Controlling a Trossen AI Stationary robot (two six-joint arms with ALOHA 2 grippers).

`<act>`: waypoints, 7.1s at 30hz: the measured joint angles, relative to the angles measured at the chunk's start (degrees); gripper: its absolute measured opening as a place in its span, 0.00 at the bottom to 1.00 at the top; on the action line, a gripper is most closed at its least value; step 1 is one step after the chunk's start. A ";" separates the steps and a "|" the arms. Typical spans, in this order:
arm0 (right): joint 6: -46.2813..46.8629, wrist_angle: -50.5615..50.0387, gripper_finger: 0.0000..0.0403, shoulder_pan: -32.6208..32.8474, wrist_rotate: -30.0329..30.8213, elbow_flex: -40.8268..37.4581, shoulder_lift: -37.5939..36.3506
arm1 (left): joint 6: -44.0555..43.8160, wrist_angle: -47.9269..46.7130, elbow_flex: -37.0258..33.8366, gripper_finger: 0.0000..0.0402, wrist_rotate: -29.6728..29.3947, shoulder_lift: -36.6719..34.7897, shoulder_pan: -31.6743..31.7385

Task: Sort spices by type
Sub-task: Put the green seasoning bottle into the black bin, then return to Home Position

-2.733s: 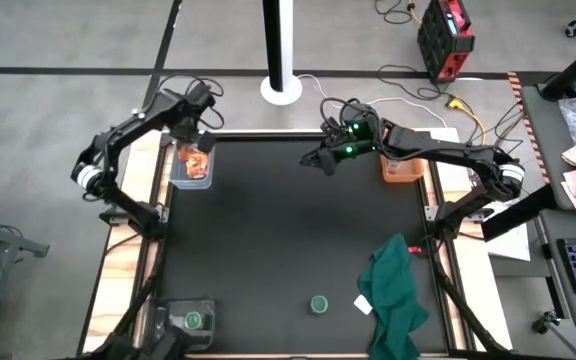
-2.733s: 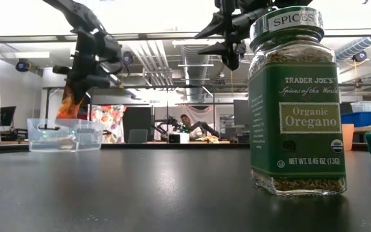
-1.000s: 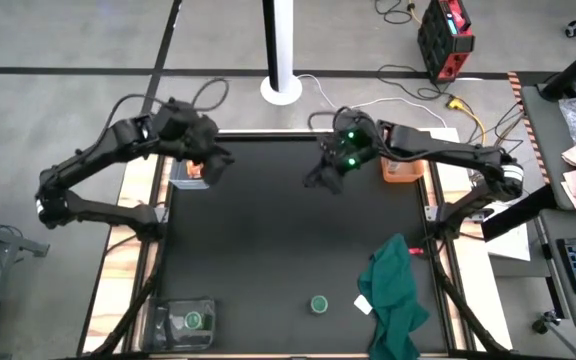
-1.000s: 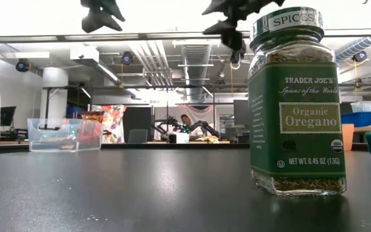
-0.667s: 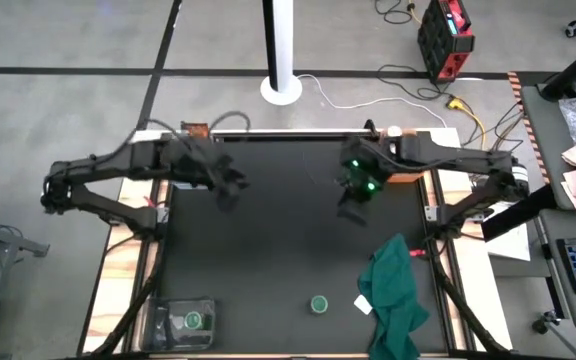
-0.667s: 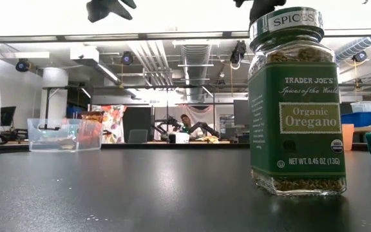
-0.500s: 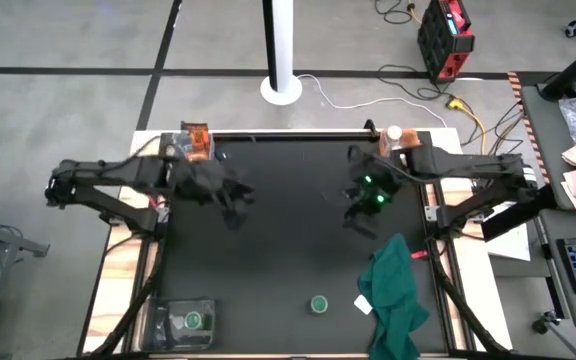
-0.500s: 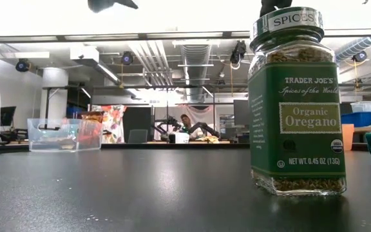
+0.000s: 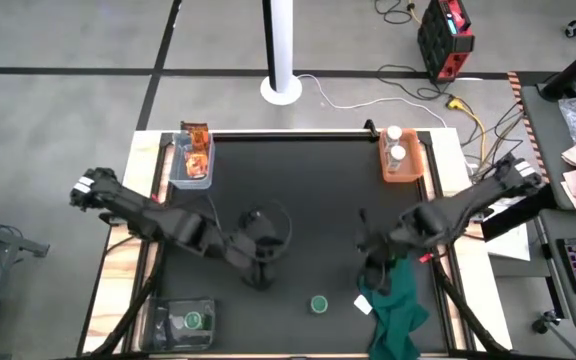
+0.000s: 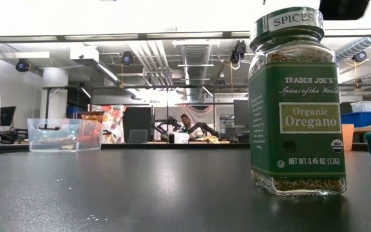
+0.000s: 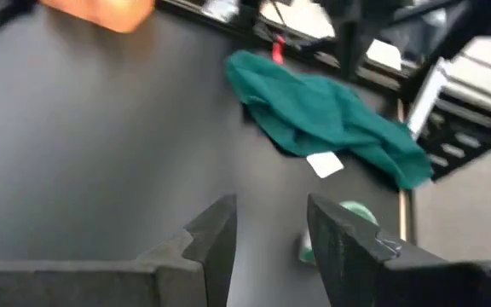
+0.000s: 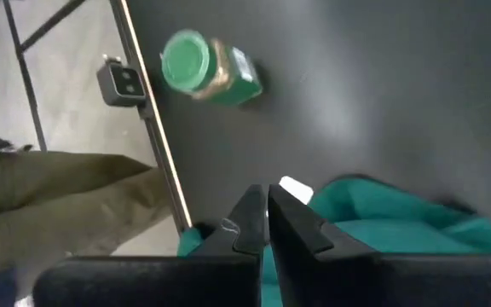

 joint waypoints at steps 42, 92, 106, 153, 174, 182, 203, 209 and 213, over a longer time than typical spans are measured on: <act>14.08 31.23 0.02 8.13 17.44 -23.78 -2.62 | 8.52 -13.47 37.09 0.84 9.25 41.53 -4.08; 11.99 29.19 0.02 5.51 21.19 -23.80 -3.87 | -39.71 -57.39 40.14 0.46 -9.23 23.08 -17.51; 12.07 32.06 0.02 4.66 21.39 -23.80 -3.85 | -70.64 -58.66 28.15 0.46 2.26 11.63 -39.61; 11.48 32.93 0.02 2.30 19.92 -23.80 -3.85 | -49.57 -35.81 -7.59 0.46 -0.88 7.79 -53.82; 10.89 33.11 0.02 0.20 19.80 -23.80 -3.85 | -52.25 -30.08 -13.21 0.61 0.67 7.36 -53.80; 10.33 33.10 0.02 -0.40 19.90 -23.80 -3.85 | -52.37 -34.22 -9.63 0.63 2.21 7.39 -53.58; 8.75 33.36 0.02 -0.87 19.97 -23.80 -3.85 | -45.22 -51.72 11.57 0.63 -7.66 7.92 -46.64; 7.39 33.41 0.02 -1.07 19.99 -23.80 -3.85 | -37.66 -55.87 17.60 0.58 -14.39 7.92 -37.35; 4.21 35.17 0.02 -1.07 20.05 -23.80 -3.87 | -33.09 -57.68 20.38 0.52 -24.73 7.82 -31.98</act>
